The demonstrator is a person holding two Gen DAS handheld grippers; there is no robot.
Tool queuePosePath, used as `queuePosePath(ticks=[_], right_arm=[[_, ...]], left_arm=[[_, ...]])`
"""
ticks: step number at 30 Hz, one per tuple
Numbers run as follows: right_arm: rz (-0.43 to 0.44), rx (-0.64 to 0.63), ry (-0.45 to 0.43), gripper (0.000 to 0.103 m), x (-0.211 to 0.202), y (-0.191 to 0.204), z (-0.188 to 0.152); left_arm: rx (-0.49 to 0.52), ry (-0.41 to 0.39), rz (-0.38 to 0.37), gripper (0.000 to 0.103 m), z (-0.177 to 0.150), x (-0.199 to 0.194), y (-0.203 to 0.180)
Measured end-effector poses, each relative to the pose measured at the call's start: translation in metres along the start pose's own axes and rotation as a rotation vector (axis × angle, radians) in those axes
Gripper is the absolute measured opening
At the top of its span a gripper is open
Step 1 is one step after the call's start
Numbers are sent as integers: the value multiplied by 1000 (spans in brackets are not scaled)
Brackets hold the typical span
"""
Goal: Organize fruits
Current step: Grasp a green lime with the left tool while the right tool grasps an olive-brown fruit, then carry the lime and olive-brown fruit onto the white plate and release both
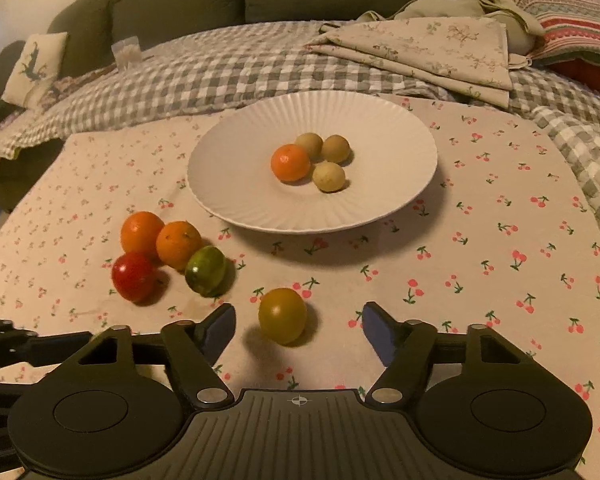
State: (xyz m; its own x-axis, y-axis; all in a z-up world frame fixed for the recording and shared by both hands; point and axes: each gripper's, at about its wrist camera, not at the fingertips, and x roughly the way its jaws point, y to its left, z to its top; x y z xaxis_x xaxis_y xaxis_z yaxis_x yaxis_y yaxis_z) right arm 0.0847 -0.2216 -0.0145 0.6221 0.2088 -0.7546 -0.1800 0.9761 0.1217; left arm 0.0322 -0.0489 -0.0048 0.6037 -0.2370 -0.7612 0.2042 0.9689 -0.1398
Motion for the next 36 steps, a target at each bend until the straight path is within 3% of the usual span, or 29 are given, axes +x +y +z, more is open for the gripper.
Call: queuePosePath(ticks=[3,8,24,36], right_arm=[[0,-15,9,54,5,2,-1],[2,-38,7,24,6,7,-1],[31,-4,-29,24,-21,5,6],[38,31,-88,24,-41,-4,14]], left_arm=[[-6,-2,1,34,1,0,1],[-6,-9,3,34,2,-2,1],[-7,-41,14,34,12,-6,0],[35,-107,55,34,40,-2,-3]])
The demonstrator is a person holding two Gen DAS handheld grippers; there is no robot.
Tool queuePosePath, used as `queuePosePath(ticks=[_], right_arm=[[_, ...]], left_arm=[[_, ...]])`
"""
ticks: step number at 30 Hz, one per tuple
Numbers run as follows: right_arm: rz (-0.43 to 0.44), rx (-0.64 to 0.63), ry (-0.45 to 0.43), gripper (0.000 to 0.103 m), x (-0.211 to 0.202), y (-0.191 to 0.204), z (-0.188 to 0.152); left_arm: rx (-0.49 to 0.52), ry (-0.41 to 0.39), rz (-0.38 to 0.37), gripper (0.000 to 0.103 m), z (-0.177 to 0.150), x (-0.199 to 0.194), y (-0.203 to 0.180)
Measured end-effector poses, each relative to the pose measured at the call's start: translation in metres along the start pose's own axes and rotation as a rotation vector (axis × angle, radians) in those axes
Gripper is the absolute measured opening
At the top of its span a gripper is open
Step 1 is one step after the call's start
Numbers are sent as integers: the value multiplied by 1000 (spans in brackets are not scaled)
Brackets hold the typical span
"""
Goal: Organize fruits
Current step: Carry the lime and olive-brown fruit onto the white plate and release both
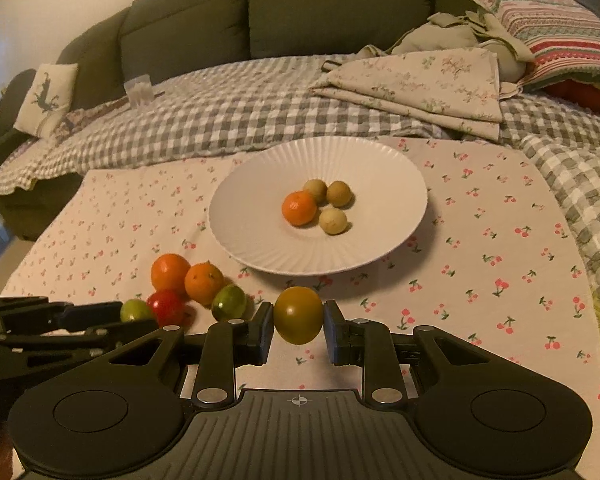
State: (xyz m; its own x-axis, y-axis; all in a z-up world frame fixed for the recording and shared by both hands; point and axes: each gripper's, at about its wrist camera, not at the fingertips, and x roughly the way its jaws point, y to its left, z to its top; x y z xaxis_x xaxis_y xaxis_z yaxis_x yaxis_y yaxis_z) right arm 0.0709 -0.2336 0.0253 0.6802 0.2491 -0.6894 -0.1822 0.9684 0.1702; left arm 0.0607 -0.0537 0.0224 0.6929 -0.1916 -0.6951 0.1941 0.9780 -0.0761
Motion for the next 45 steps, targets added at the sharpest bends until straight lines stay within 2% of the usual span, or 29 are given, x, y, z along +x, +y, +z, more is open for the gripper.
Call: queuePosePath(ticks=[12,24,30,36,43,45], right_arm=[[-23,60,-54,24,-8,-23,16],[-37,69,-84,24,11,-41,32],[-41,45,-89,24,28,-46,40],[-41,24,-68,25,47,-45,42],[-41,32,-50,26,62,-49,44],[-43,33,-53,27,64,-49,43]], left_arm=[[81,-85,7,34,32,20,-8],[164,-123,-74,34,47,53,-30],[197,-122,-94,34,53,73,-34],[187,-98,-111,34,53,92,-29],[202,-99,-111,34,53,101,-31],[206,-95,-117,43,53,102,-31]])
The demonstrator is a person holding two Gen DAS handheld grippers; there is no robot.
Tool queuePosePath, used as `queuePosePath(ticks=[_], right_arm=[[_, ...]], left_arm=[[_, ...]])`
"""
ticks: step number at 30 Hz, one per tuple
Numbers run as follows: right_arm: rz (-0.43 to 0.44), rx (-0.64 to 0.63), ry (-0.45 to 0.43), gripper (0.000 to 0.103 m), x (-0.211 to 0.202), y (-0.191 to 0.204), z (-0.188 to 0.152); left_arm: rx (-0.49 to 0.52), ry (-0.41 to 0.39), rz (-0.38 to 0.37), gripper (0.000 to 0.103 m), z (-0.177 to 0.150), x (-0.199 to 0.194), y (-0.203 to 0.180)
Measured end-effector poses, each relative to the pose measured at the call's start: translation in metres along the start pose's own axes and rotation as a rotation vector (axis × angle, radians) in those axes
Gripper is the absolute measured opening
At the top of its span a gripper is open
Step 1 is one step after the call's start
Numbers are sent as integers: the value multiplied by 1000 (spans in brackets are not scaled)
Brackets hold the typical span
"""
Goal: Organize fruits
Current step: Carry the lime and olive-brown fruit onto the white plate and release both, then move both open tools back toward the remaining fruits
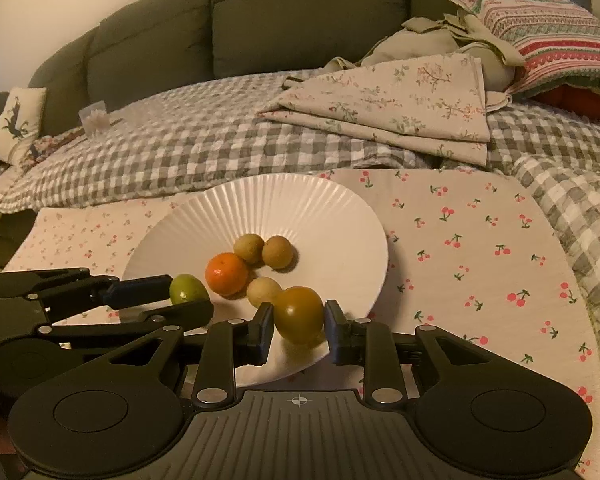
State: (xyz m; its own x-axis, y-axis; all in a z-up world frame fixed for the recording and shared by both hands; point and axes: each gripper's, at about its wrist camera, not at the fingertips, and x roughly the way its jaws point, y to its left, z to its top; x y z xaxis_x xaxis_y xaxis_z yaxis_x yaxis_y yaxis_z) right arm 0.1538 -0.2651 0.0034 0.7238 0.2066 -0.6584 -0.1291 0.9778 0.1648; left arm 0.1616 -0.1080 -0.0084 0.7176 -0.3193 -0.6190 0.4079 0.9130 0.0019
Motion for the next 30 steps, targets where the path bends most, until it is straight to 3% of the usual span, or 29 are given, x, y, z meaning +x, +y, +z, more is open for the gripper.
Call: queuePosePath(ticks=[2,4,6,19,30], right_arm=[[3,7,-1,28,1,-1,1],[3,22,-8,32,-1,-3,2],[1,37,-18,36,-4,-6,3],[-3,93,-53,36,-29,-13,9],[8,120,-84,40,-58,-9,7]], left_arm=[[7,-14,-2,55,0,-2,0],[8,-24,-13,57,1,-5,0],[-10,-28,-32,57,4,-9,4],[-191,-40,-1,57,14,-43,45],[-194,37,64,57,2,-70,49]])
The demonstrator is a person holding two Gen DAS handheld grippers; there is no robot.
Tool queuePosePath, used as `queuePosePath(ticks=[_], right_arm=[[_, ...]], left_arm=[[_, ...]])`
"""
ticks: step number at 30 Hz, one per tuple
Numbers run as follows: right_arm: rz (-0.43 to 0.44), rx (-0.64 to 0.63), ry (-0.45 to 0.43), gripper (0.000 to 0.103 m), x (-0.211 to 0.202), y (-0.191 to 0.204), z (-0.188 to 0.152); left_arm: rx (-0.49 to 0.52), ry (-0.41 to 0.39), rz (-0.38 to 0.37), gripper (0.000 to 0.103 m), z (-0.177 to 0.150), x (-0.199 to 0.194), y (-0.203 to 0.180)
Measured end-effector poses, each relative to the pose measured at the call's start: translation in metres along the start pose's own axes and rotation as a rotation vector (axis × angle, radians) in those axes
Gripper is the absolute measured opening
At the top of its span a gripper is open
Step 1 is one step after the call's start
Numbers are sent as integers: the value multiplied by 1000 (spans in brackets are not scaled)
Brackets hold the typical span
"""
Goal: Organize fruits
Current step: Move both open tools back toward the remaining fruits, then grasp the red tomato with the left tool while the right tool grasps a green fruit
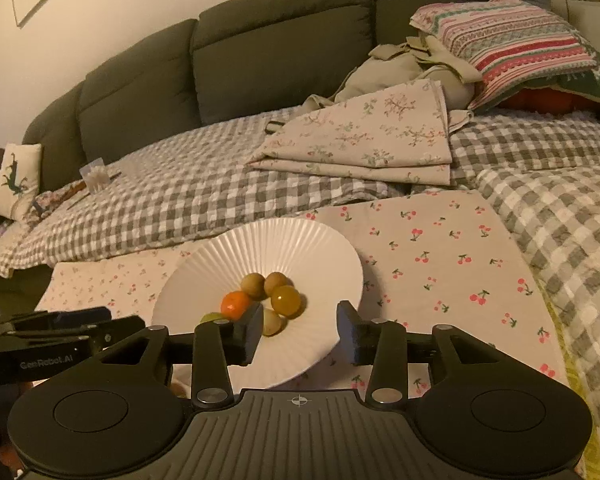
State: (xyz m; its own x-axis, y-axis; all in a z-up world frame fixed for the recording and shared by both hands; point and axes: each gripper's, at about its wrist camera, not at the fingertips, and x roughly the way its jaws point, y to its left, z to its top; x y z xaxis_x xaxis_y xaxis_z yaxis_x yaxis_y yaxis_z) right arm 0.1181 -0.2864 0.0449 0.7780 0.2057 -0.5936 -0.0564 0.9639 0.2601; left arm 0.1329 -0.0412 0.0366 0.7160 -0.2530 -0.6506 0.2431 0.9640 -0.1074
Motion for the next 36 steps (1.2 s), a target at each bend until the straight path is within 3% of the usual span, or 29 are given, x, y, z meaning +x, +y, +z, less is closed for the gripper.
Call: queuePosePath(ticks=[5,9,21,32,36], right_arm=[[24,-5,-3,41,-15,6,-5],[24,-23,-9,48,-21,15,-6],[73,-34,1,59,-40,37,-19],[87,-35,74,68,-33,48,-37],[68,-28,103,68,-23,46,-42]], left_arm=[[-18,19,18,57,-8,-14,10],[-44,39,24,58,-15,-26,20],[-68,113,35,58,-42,-30,24],[-43,168,3,58,-58,-5,5],[-28,186,30,58,-63,7,2]])
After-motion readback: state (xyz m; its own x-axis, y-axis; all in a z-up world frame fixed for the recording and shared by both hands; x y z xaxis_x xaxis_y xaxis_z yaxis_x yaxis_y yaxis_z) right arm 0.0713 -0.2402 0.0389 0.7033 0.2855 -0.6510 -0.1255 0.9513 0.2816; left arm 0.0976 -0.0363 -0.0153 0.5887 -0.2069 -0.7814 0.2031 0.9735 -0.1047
